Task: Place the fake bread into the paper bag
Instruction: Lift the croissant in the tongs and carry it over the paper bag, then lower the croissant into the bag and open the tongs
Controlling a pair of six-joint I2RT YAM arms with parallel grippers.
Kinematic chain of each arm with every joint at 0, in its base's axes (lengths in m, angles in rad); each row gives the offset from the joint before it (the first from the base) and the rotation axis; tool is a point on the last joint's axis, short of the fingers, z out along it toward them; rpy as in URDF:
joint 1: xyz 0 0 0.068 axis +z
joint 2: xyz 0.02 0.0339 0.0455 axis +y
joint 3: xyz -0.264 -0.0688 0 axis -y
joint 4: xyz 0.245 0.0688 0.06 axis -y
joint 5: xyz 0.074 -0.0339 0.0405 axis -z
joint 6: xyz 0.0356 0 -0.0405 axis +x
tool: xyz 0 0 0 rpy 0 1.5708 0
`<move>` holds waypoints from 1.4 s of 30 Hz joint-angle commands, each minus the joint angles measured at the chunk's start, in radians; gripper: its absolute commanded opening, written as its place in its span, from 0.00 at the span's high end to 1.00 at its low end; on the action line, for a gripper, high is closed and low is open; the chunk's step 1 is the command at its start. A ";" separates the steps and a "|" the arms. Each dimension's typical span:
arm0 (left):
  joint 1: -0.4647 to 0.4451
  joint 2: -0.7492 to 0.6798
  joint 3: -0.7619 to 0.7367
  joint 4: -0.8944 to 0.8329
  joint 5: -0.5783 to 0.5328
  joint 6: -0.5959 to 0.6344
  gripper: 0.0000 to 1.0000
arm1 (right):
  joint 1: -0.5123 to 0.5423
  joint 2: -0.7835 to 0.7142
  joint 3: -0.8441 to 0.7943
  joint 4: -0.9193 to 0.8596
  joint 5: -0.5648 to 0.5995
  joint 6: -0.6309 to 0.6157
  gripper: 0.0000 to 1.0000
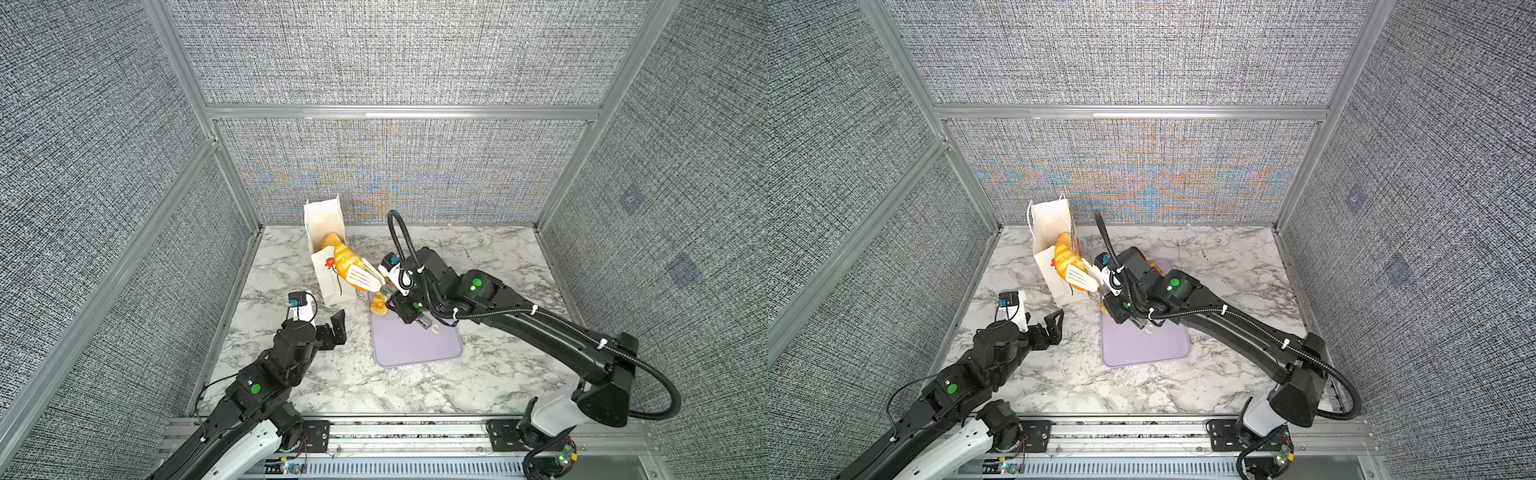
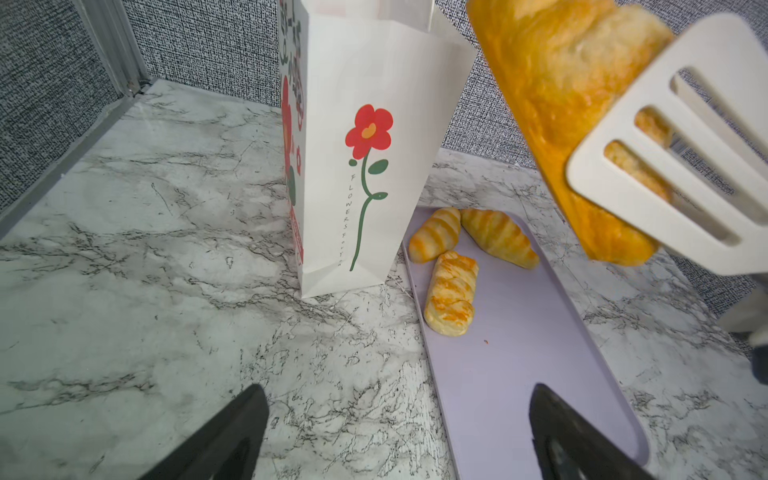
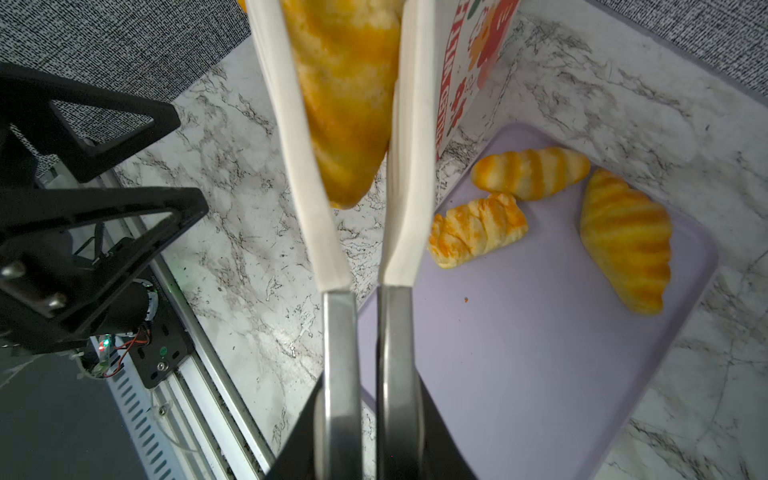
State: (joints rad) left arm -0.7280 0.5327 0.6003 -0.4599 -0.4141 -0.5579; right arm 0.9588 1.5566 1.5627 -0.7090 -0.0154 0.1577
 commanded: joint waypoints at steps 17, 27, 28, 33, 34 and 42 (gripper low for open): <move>0.006 -0.034 0.010 -0.051 -0.017 -0.002 0.00 | 0.023 0.120 0.191 0.094 -0.004 -0.018 0.73; 0.006 -0.040 0.010 -0.057 -0.009 -0.002 0.01 | -0.032 0.247 0.345 0.106 -0.019 0.024 0.73; 0.007 -0.040 0.010 -0.058 -0.008 -0.002 0.01 | -0.034 0.258 0.357 0.106 -0.022 0.028 0.73; 0.007 -0.045 0.006 -0.063 -0.011 -0.006 0.00 | -0.045 0.302 0.411 0.130 -0.040 0.045 0.73; 0.007 -0.047 0.005 -0.063 -0.009 -0.006 0.00 | -0.048 0.312 0.421 0.130 -0.039 0.048 0.73; 0.006 -0.052 0.002 -0.065 -0.006 -0.010 0.00 | -0.075 0.372 0.455 0.154 -0.037 0.069 0.73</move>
State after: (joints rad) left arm -0.7223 0.4816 0.6037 -0.5251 -0.4187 -0.5613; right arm 0.8886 1.9209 2.0033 -0.6170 -0.0528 0.2073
